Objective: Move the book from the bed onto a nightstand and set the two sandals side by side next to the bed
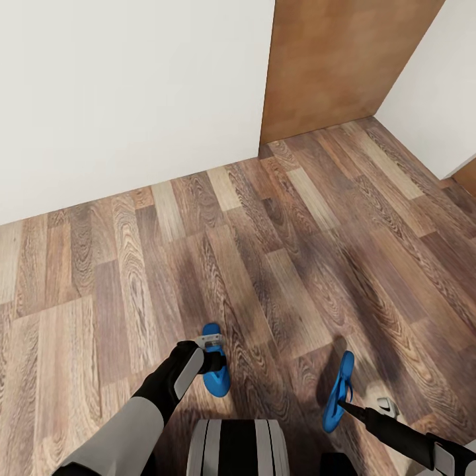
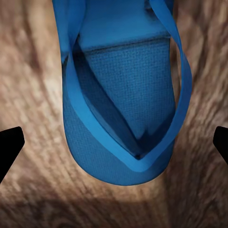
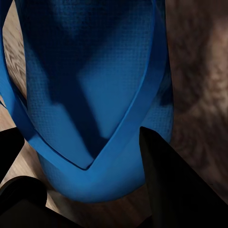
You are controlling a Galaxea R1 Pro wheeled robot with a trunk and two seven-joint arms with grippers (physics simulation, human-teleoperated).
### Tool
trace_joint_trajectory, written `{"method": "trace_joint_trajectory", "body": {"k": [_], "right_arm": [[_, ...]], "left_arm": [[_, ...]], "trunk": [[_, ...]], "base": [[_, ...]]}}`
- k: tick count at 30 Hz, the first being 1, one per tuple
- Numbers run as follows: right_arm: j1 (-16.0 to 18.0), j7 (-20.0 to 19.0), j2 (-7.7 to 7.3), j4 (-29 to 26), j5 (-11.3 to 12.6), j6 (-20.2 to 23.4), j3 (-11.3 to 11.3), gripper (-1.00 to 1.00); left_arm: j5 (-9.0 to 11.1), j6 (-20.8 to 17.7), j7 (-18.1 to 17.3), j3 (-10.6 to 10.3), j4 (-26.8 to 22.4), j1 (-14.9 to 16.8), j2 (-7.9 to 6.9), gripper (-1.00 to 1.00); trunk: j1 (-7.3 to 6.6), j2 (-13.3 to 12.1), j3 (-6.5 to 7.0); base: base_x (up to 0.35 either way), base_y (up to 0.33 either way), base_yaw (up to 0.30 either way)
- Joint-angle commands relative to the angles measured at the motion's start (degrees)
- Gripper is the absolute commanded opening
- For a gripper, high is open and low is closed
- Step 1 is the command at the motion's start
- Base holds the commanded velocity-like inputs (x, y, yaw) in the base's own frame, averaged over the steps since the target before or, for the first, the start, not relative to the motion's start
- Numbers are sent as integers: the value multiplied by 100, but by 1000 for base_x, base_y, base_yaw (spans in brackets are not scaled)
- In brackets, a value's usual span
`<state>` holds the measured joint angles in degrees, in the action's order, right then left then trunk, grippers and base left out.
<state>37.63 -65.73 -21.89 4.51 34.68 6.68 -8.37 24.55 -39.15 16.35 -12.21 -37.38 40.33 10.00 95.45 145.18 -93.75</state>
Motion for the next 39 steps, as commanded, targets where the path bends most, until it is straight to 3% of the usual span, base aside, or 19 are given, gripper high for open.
{"method": "trace_joint_trajectory", "body": {"k": [1,39], "right_arm": [[7,-19,0,15,65,70,-42,-100],[7,-19,0,15,65,70,-42,-100]], "left_arm": [[59,-14,52,-9,-6,1,0,100],[50,-14,52,-9,-6,1,0,100]], "trunk": [[-1,1,-3],[-1,1,-3]], "base": [[0,0,0],[31,0,-14]]}}
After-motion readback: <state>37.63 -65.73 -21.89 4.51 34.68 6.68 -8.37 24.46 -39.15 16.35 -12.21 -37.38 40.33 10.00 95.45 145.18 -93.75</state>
